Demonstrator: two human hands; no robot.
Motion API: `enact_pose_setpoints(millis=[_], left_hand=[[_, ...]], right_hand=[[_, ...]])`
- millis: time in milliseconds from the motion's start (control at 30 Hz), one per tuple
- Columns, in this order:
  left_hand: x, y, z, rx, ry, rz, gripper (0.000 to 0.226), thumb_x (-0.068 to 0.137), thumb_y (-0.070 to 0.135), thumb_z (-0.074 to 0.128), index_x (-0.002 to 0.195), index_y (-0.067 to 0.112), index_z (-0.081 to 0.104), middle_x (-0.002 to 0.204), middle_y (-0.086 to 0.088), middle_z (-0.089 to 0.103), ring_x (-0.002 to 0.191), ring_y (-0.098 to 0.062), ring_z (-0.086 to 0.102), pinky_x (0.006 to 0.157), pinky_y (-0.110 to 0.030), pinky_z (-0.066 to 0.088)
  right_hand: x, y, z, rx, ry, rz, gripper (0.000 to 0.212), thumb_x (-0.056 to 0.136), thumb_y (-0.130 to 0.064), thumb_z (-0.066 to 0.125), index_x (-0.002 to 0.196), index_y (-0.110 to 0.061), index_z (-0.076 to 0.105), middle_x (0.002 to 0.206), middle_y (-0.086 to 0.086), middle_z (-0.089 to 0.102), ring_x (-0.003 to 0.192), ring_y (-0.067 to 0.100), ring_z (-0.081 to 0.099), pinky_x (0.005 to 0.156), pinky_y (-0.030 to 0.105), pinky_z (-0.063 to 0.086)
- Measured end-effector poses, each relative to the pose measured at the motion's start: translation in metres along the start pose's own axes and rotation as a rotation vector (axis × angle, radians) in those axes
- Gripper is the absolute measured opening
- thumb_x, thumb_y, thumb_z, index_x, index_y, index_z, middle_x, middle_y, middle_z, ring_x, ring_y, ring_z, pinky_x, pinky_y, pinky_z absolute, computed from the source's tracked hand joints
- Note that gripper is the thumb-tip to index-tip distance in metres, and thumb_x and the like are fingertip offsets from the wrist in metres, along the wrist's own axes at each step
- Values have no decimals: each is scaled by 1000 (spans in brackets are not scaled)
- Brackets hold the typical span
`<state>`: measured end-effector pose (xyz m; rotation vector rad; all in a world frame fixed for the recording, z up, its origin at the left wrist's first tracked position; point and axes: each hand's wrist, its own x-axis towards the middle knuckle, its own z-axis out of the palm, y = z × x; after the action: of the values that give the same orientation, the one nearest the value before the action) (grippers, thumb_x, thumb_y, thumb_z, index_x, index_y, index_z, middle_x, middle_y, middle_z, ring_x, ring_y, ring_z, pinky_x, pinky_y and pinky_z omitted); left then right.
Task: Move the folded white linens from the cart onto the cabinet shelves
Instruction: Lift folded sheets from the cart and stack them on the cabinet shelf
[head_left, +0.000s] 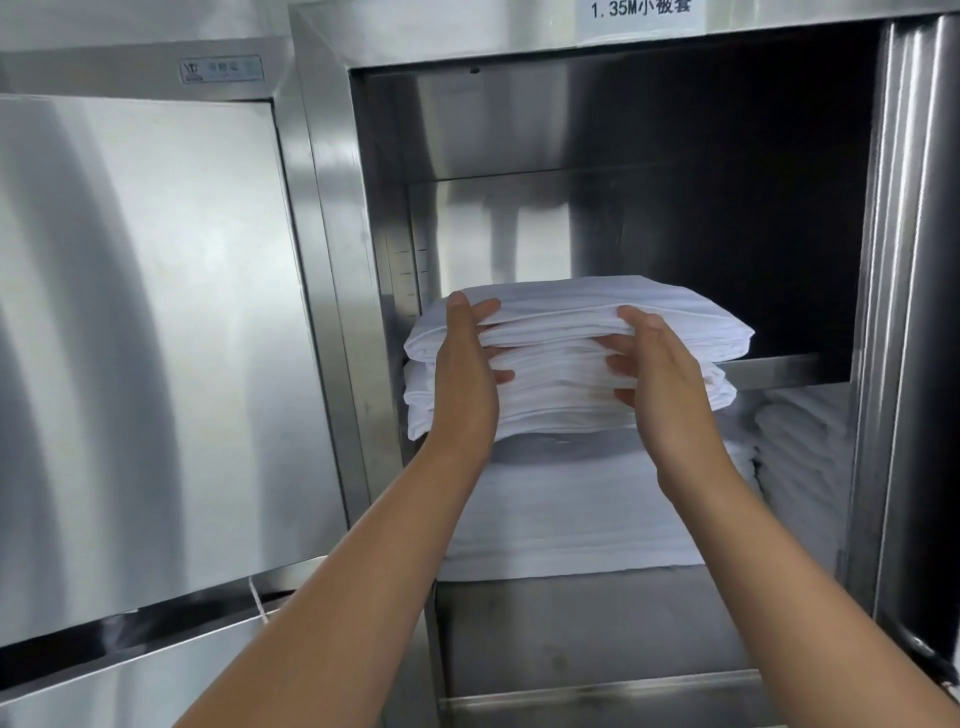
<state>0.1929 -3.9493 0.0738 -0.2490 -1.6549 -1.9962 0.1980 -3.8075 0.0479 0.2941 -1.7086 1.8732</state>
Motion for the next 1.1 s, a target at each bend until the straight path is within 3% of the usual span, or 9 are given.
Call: enact_pose_setpoints(millis=[300,467,567,733,900,1100], left_hand=[[-4,-6,1,-27,6,13,55,106,52,24,124,21,66,103,11,67,97,-11,64,89,-28,52],[-3,-7,-5,33,-38,-30,44,106,48,34,124,27,67,115,4,68,104,-18,65,87,-28,52],[-2,-8,-15,212,-61,221,28,104,27,47,123,22,67,106,14,69,98,-8,68,83,-30,55],[17,9,-34,464,79,501,18,98,24,53,108,26,68,85,11,69,65,-12,68,66,-37,58],[32,27,-32,672,158,575,16,95,25,54,100,29,68,75,17,62,71,-4,59,61,-18,45],[59,36,-24,940,99,525,22,94,29,48,89,24,68,72,10,61,70,-10,57,65,-28,46]], right_hand=[[-5,13,-1,-112,10,-88,31,104,-41,34,126,-41,57,121,-18,65,116,3,58,108,42,44],[-6,15,-1,-173,-9,-117,36,102,-47,38,133,-38,53,125,-18,63,117,2,56,105,36,45],[-4,14,-3,-312,-33,-187,36,101,-41,48,136,-36,49,116,-18,64,99,-9,57,86,19,43],[7,-3,-1,-532,53,-339,28,98,-33,52,126,-31,52,82,-14,65,74,-1,57,64,19,41],[22,-16,10,-574,58,-429,25,98,-32,53,123,-26,53,73,-10,62,69,4,57,63,26,41],[42,-21,16,-632,20,-454,31,97,-31,54,127,-23,51,77,-11,61,72,7,56,66,32,45]])
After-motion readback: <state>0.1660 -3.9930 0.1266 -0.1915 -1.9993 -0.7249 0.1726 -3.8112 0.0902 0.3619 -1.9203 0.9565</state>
